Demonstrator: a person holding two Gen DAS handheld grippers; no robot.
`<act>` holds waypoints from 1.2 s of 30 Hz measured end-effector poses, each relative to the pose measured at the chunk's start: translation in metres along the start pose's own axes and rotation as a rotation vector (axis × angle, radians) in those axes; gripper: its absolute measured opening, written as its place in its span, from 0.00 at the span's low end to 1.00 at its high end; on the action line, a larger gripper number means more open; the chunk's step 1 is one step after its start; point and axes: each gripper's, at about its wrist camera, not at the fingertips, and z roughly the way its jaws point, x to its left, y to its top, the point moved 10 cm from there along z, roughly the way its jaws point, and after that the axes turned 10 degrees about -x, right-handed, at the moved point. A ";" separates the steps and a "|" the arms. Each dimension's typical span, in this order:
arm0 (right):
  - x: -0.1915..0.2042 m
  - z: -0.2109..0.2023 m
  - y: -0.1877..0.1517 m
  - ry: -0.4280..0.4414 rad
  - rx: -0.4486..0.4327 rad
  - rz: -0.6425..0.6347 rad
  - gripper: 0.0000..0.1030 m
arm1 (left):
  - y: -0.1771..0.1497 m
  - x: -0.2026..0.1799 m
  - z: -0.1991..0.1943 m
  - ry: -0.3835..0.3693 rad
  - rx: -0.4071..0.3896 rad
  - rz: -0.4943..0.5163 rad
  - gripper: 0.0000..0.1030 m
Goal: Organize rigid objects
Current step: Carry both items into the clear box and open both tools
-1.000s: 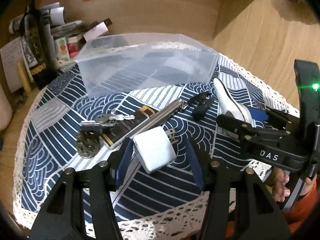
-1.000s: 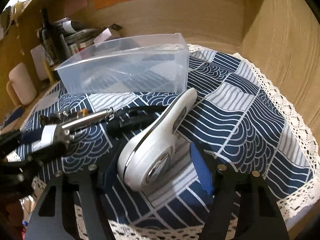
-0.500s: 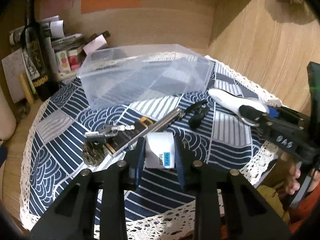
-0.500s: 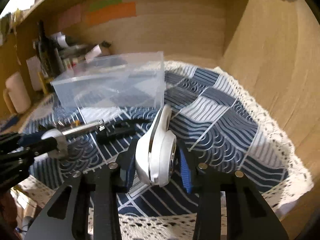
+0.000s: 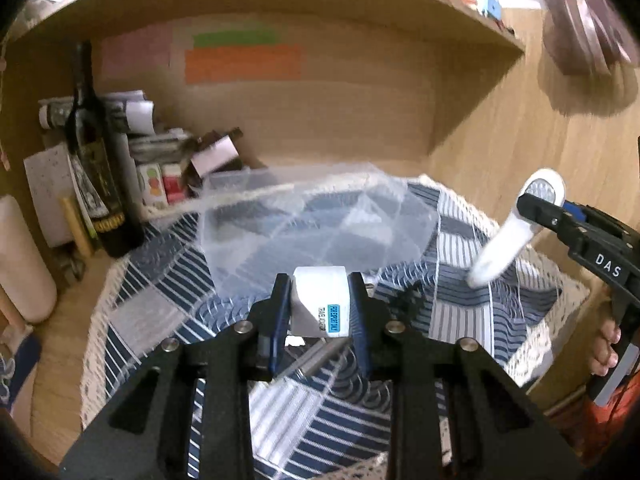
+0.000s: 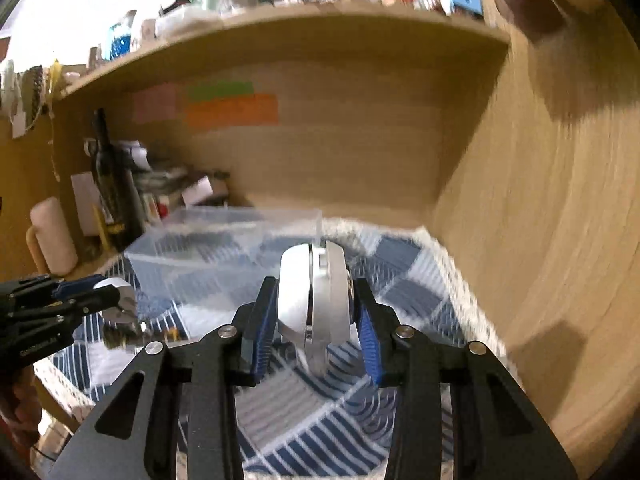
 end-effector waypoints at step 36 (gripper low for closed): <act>0.084 0.183 -0.002 0.216 0.224 -0.225 0.33 | 0.022 0.064 0.143 0.031 0.190 -0.005 0.27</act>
